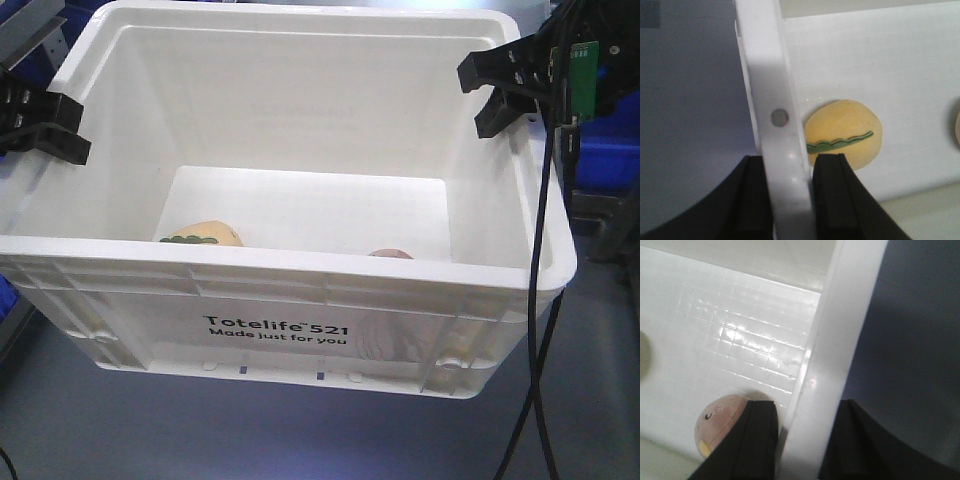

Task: Place moving items into box and shelve
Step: 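Hold the tote raised while the base aligns with the shelf rack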

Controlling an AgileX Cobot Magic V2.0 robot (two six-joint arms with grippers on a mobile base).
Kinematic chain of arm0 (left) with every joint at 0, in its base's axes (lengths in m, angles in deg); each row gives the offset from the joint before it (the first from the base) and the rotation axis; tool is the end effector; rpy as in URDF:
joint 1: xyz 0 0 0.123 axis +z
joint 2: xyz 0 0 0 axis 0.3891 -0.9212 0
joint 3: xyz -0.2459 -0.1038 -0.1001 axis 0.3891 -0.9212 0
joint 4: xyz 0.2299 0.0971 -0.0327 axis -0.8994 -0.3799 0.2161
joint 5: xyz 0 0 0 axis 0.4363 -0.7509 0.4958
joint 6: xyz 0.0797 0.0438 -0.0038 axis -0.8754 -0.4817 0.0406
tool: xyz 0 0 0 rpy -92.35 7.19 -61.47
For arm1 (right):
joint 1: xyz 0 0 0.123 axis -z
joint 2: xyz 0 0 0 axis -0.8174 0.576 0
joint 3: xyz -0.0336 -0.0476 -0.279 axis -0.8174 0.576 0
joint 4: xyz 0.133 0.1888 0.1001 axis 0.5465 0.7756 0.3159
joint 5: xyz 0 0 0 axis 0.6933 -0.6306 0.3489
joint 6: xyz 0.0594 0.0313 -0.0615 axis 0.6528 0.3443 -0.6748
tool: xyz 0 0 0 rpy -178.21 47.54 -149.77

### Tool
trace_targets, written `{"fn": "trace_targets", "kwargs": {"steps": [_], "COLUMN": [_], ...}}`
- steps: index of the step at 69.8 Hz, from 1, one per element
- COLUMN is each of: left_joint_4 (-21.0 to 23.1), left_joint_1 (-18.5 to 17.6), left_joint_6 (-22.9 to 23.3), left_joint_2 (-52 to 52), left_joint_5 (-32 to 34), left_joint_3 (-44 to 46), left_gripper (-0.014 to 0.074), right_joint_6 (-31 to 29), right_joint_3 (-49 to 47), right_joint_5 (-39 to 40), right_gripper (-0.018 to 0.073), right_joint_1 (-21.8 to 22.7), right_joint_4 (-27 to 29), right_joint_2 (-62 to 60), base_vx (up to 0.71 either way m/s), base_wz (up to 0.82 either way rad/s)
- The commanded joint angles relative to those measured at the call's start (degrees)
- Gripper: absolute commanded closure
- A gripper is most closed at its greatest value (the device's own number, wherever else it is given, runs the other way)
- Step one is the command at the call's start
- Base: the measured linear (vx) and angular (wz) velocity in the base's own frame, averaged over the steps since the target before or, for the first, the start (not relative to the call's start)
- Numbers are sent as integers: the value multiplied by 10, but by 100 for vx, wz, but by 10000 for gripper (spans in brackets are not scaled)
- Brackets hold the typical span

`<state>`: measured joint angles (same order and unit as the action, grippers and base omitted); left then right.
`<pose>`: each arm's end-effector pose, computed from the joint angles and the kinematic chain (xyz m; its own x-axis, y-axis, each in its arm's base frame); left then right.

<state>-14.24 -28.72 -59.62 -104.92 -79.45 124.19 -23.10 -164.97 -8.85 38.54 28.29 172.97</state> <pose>0.2583 -0.0500 0.3819 -0.8614 0.0920 -0.4995 0.2303 0.9473 -0.2227 0.2906 0.0957 0.3926 -0.8896 -0.1649 -0.4258 -0.2453 0.9591 0.1410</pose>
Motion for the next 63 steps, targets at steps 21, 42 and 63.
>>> {"fn": "trace_targets", "kwargs": {"steps": [21,42,63], "left_joint_4": [40,40,40], "left_joint_1": [-4,-4,-4], "left_joint_6": [-5,-5,-5], "left_joint_2": [23,23,23], "left_joint_5": [51,51,52], "left_joint_3": [27,27,27], "left_gripper": [613,613,613], "right_joint_6": [-21,-21,-21], "right_joint_3": [-27,-27,-27], "right_joint_5": [43,45,45], "right_gripper": [571,571,571], "right_joint_1": [0,0,0], "right_joint_4": [30,30,30], "right_joint_2": [-30,-30,-30], "base_vx": [39,32,17], "base_wz": [38,49,59]}}
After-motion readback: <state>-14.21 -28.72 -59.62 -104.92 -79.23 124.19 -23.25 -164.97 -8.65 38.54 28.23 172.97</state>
